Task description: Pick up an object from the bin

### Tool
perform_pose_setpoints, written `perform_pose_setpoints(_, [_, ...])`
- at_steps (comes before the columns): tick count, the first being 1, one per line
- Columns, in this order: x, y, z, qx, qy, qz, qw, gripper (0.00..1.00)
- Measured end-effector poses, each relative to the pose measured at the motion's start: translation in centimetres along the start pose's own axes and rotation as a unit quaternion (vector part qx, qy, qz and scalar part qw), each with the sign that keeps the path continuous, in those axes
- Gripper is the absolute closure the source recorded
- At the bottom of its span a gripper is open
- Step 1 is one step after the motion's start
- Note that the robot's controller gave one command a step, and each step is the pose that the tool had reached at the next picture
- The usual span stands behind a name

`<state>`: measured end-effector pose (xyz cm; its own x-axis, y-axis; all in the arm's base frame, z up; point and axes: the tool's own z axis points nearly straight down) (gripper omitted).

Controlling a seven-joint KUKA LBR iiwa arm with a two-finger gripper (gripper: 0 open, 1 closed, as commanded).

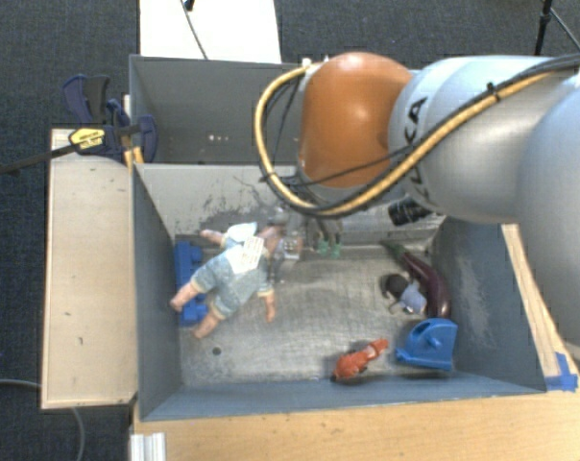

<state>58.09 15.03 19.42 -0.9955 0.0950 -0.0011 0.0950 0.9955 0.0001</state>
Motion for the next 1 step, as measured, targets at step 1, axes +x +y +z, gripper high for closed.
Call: perform_pose_setpoints(1, [0.06,1.26,-3.67,0.000,-0.0010,-0.027,0.9996,1.00])
